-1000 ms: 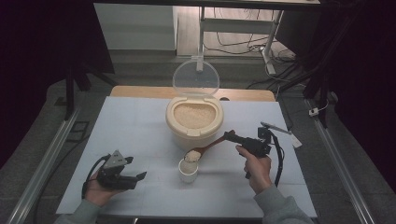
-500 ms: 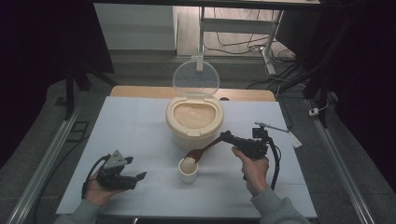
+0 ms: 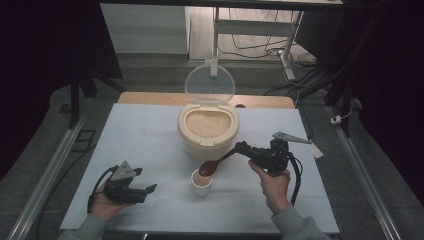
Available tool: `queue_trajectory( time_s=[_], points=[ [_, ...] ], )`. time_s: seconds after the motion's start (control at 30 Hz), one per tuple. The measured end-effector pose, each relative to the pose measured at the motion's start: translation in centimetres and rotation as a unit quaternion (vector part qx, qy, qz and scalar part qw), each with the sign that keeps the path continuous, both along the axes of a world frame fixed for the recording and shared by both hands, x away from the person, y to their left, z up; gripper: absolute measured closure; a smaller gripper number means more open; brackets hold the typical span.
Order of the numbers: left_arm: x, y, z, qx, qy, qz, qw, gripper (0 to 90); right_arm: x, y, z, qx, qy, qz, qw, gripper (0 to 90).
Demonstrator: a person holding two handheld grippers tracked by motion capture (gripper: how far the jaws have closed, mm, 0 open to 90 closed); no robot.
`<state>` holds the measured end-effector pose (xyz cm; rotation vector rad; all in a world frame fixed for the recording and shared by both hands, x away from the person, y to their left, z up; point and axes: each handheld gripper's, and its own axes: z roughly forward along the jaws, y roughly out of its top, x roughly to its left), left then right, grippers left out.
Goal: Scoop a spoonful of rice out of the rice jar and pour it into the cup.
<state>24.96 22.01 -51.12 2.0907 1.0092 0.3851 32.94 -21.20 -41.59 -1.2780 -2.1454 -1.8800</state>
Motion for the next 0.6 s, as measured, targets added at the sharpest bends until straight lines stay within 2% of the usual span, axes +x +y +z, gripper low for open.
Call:
queue_trajectory(
  time_s=[0.6],
  points=[
    [-0.1, 0.1, -0.1, 0.001, 0.000, 0.000, 1.0000, 20.8, 0.2, -1.1, 0.0, 0.025, -0.001, 0.009, 0.9997, 83.1]
  ],
)
